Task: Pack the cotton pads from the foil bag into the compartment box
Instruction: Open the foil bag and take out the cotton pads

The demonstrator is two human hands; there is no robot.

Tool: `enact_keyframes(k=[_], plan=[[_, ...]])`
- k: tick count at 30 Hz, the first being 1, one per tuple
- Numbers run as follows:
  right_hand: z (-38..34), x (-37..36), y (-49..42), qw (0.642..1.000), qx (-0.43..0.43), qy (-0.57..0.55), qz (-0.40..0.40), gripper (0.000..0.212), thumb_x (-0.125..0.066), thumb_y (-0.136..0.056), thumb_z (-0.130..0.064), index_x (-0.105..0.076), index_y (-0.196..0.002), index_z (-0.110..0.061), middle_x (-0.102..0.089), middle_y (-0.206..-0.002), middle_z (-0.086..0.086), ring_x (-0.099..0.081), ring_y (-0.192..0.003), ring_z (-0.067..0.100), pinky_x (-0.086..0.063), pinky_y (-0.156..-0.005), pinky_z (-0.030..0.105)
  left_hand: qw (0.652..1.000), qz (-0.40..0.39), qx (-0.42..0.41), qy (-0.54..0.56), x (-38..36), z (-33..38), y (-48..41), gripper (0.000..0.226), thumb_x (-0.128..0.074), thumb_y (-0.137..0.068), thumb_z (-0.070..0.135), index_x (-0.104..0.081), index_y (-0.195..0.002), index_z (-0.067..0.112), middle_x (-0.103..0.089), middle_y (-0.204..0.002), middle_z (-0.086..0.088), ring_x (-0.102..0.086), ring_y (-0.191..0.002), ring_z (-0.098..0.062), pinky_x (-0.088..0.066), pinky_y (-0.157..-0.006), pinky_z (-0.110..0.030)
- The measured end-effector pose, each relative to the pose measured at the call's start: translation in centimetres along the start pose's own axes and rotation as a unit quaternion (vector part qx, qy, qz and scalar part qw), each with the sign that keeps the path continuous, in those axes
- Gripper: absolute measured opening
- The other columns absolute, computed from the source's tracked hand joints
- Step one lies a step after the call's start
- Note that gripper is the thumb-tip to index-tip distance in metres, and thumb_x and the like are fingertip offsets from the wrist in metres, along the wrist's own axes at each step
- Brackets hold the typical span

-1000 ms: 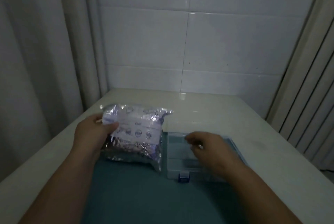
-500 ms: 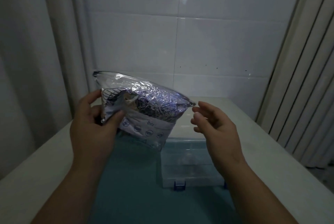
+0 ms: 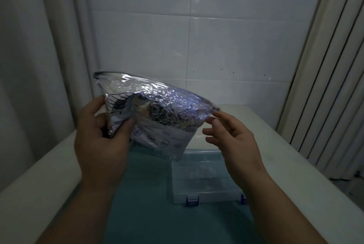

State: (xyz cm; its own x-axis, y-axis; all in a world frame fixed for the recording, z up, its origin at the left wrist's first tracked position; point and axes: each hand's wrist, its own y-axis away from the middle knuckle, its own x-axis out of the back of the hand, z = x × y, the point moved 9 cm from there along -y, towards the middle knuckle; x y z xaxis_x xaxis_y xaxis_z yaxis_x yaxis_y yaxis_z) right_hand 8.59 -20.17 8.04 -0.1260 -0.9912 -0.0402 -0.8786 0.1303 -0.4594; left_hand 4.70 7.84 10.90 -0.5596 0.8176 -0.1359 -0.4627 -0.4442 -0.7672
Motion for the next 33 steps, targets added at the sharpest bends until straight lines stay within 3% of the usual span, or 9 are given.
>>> enact_keyframes(k=[4, 7, 9, 13, 16, 19, 22, 26, 33], plan=[[-0.3, 0.7, -0.2, 0.999, 0.022, -0.026, 0.029, 0.017, -0.056, -0.095, -0.013, -0.07, -0.104, -0.015, -0.075, -0.093, 0.004, -0.071, -0.085, 0.02, -0.057, -0.076, 0.03, 0.999, -0.026, 0.035, 0.0, -1.6, -1.0, 1.0, 0.064, -0.078, -0.076, 0.006, -0.045, -0.115, 0.045, -0.067, -0.08, 0.032, -0.063, -0.073, 0.008, -0.049, -0.07, -0.014], [-0.5, 1.3, -0.3, 0.996, 0.034, -0.067, 0.046, 0.018, -0.062, -0.088, -0.018, -0.071, -0.1, -0.008, -0.074, -0.095, 0.011, -0.07, -0.089, 0.03, -0.057, -0.082, 0.04, 0.996, -0.041, 0.074, -0.003, -2.4, -2.1, 1.4, 0.059, -0.075, -0.077, -0.001, -0.046, -0.116, 0.033, -0.067, -0.08, 0.024, -0.063, -0.074, 0.013, -0.045, -0.068, -0.004], [-0.7, 1.4, -0.2, 0.994, 0.041, -0.089, 0.046, 0.018, -0.062, -0.086, -0.017, -0.072, -0.098, -0.009, -0.073, -0.096, 0.012, -0.07, -0.091, 0.03, -0.057, -0.083, 0.041, 0.995, -0.04, 0.087, -0.009, -2.5, -2.2, 1.6, 0.058, -0.075, -0.076, 0.0, -0.045, -0.113, 0.034, -0.064, -0.086, 0.022, -0.062, -0.074, 0.014, -0.043, -0.066, -0.002], [-1.7, 0.8, 0.2, 0.995, 0.07, -0.068, 0.025, 0.012, -0.062, -0.087, -0.018, -0.071, -0.093, -0.015, -0.073, -0.094, 0.009, -0.069, -0.092, 0.028, -0.057, -0.081, 0.038, 0.994, -0.039, 0.085, -0.049, -2.5, -2.7, 1.8, 0.051, -0.076, -0.074, 0.003, -0.047, -0.099, 0.037, -0.061, -0.084, 0.021, -0.059, -0.075, 0.005, -0.043, -0.064, -0.019], [-2.3, 1.0, 0.6, 0.995, 0.09, 0.005, 0.046, 0.008, -0.064, -0.088, -0.012, -0.07, -0.088, -0.018, -0.072, -0.083, 0.002, -0.069, -0.081, 0.02, -0.057, -0.074, 0.028, 0.991, -0.061, 0.092, -0.071, -3.0, -3.2, 2.0, 0.045, -0.074, -0.073, 0.001, -0.047, -0.096, 0.029, -0.061, -0.083, 0.017, -0.057, -0.074, 0.002, -0.043, -0.066, -0.014], [-2.4, 1.9, 0.9, 0.984, 0.111, 0.09, 0.106, 0.01, -0.067, -0.087, -0.016, -0.071, -0.084, -0.024, -0.07, -0.077, -0.002, -0.066, -0.074, 0.018, -0.056, -0.069, 0.028, 0.987, -0.084, 0.12, -0.069, -3.4, -3.9, 2.3, 0.055, -0.077, -0.071, 0.003, -0.043, -0.11, 0.023, -0.058, -0.107, 0.006, -0.056, -0.102, -0.009, -0.044, -0.086, -0.027], [-2.8, 2.1, 1.3, 0.971, 0.13, 0.148, 0.137, 0.013, -0.069, -0.087, -0.017, -0.07, -0.08, -0.028, -0.069, -0.076, -0.012, -0.062, -0.068, 0.004, -0.049, -0.063, 0.016, 0.99, -0.029, -0.007, -0.137, -2.3, -1.0, 1.8, 0.059, -0.07, -0.068, 0.009, -0.045, -0.122, 0.008, -0.048, -0.125, -0.012, -0.047, -0.119, -0.029, -0.039, -0.103, -0.048], [-3.0, 1.2, 1.4, 0.97, 0.132, 0.169, 0.116, 0.021, -0.072, -0.083, -0.012, -0.07, -0.078, -0.032, -0.069, -0.076, -0.016, -0.063, -0.067, 0.001, -0.044, -0.06, 0.007, 0.953, -0.058, -0.217, -0.202, -3.8, 5.5, 2.2, 0.028, -0.065, -0.075, 0.007, -0.066, -0.102, 0.008, -0.061, -0.113, -0.013, -0.055, -0.109, -0.031, -0.038, -0.094, -0.043], [-3.7, -0.2, 1.7, 0.975, 0.146, 0.158, 0.055, 0.013, -0.077, -0.078, -0.018, -0.073, -0.083, -0.029, -0.07, -0.073, -0.011, -0.065, -0.065, 0.008, -0.054, -0.061, 0.021, 0.934, -0.192, -0.242, -0.181, -7.4, 6.8, 3.9, 0.027, -0.059, -0.09, 0.031, -0.07, -0.113, 0.022, -0.068, -0.11, 0.008, -0.056, -0.104, -0.013, -0.033, -0.089, -0.029]])
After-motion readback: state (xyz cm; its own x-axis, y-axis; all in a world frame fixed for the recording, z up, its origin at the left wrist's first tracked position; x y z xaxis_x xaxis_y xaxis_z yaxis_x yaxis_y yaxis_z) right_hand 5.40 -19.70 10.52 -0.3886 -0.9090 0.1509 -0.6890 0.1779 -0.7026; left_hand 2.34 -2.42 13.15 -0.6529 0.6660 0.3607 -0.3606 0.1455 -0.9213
